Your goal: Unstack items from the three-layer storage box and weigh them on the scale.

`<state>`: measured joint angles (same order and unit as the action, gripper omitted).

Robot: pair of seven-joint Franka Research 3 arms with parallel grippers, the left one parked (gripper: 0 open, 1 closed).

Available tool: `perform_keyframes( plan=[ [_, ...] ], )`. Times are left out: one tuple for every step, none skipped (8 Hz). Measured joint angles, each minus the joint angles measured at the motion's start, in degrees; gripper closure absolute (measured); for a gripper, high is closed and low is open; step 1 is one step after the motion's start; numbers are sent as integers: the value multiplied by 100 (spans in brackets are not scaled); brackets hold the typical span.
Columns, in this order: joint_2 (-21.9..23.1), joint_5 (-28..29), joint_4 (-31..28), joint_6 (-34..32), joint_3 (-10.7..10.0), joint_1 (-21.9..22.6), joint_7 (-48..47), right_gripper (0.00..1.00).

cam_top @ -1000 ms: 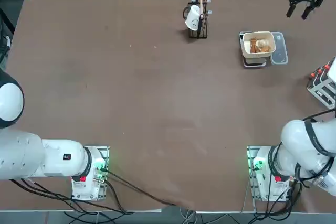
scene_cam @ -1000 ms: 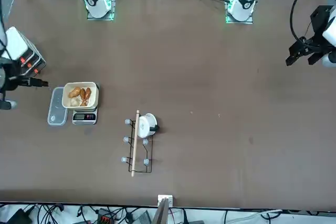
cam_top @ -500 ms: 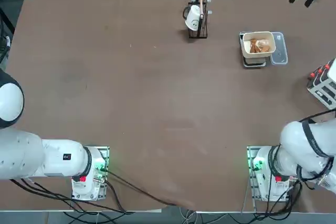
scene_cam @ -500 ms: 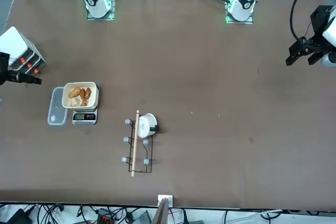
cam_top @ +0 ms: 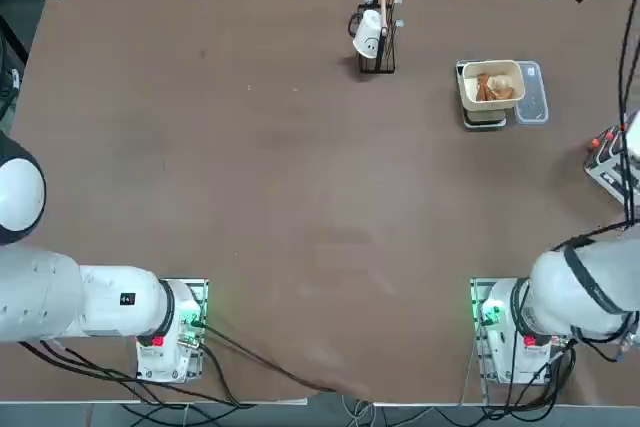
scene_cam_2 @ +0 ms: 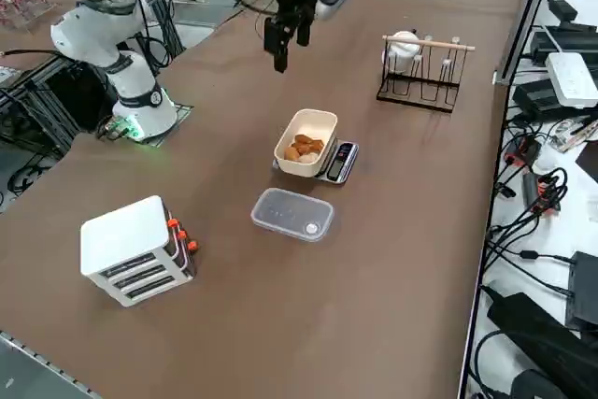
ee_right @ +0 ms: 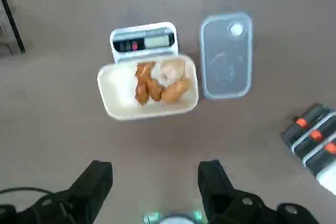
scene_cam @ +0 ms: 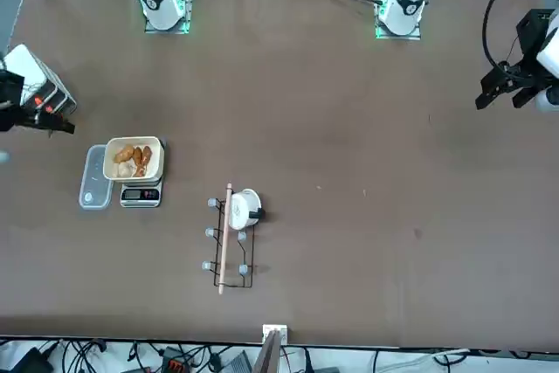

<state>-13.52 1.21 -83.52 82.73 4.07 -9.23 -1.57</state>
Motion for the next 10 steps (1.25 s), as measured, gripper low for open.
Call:
perform_keyframes(
  plan=[
    [169,0,-241,-24,-344,446,0,0],
    [405,0,-511,104,-608,769,0,0],
    [716,3,-822,418,-716,947,13,0],
    [1080,1,-1158,750,-733,1118,32,0],
    [1409,2,-1422,958,-720,1322,33,0],
    [1600,1,-1562,1074,-703,1447,32,0],
    [1662,1,-1614,1123,-704,1464,32,0],
    [1652,1,-1629,1134,-719,1420,33,0],
    [1635,2,-1634,1118,-697,1316,35,0],
    [1634,2,-1634,1082,-660,1195,48,0]
  ],
)
